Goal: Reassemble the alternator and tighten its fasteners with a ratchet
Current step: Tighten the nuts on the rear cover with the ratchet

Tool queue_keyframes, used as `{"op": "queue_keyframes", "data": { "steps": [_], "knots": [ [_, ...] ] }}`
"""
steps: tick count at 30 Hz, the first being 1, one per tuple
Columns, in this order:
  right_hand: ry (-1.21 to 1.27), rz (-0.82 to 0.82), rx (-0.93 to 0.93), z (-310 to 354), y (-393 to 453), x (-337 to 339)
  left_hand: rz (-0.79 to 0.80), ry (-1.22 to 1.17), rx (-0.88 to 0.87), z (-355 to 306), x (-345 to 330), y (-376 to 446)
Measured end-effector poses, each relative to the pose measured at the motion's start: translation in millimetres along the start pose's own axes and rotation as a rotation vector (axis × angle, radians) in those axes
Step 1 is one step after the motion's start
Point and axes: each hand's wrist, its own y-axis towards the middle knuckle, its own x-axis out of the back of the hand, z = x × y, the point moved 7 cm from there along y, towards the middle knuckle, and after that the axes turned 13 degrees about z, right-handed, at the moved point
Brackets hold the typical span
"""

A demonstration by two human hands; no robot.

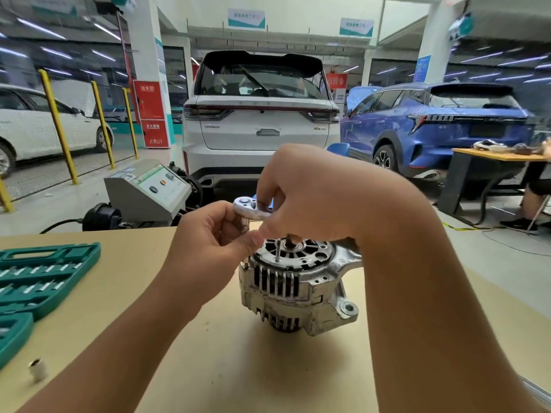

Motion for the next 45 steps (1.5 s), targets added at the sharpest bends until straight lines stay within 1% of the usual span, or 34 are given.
{"op": "queue_keyframes", "data": {
  "steps": [3, 6, 8, 10, 13, 15, 20, 25, 30, 31, 34, 35, 36, 39, 40, 41, 44, 45],
  "knots": [
    [-0.006, -0.021, -0.009, -0.5, -0.5, 3.4, 0.051, 0.034, -0.016, -2.6, -0.1, -1.4],
    [-0.034, -0.025, -0.018, 2.3, 3.3, -0.2, 0.118, -0.001, -0.025, -3.8, -4.4, -1.2],
    [-0.059, -0.059, -0.005, 3.6, 4.2, 0.6, 0.091, -0.034, -0.03, -3.9, -5.7, -0.9],
    [-0.067, -0.059, 0.006, 2.8, 1.8, 2.2, 0.054, -0.031, -0.028, -3.0, -5.0, -2.2],
    [-0.03, -0.071, 0.021, 0.6, 0.6, 3.4, 0.085, -0.006, -0.03, -5.2, -5.7, -3.4],
    [0.015, -0.076, 0.011, -0.6, 3.3, 1.4, 0.1, -0.058, -0.019, -3.7, -6.4, -4.2],
    [0.015, -0.042, 0.002, -0.8, 3.7, -0.3, 0.045, -0.03, 0.003, -0.9, -2.0, -2.0],
    [0.035, 0.009, 0.012, 2.4, 0.7, 1.4, 0.191, -0.151, -0.009, -2.3, -4.1, -3.9],
    [-0.028, 0.01, 0.006, 8.2, 0.8, 0.8, 0.035, -0.089, 0.026, 3.8, 3.9, -0.3],
    [-0.027, 0.01, 0.013, 8.7, 0.1, 0.3, 0.05, -0.097, 0.021, 3.5, 4.1, -0.7],
    [0.001, -0.003, 0.037, 7.8, 0.8, 1.0, 0.192, -0.182, -0.001, -1.8, -1.5, -3.4],
    [0.004, -0.01, 0.035, 7.0, 1.8, 1.0, 0.201, -0.179, 0.003, -2.3, -2.1, -3.4],
    [0.0, -0.014, 0.027, 6.3, 2.9, -0.1, 0.173, -0.152, 0.012, -0.6, -0.8, -2.2],
    [-0.056, -0.023, 0.0, 5.8, 5.8, -3.2, 0.015, -0.095, 0.047, 4.9, 4.4, 0.2],
    [-0.071, -0.026, -0.002, 6.1, 5.5, -2.5, -0.01, -0.082, 0.039, 5.6, 5.9, 0.1],
    [-0.074, -0.025, 0.004, 5.8, 4.8, -1.8, -0.003, -0.078, 0.025, 4.6, 6.3, -0.4],
    [-0.042, -0.03, 0.026, 3.9, 4.4, 0.4, 0.119, -0.123, -0.009, 1.3, 2.5, -1.9],
    [-0.046, -0.039, 0.02, 3.2, 5.6, 0.3, 0.12, -0.124, 0.0, 2.1, 2.8, -1.6]
  ]
}}
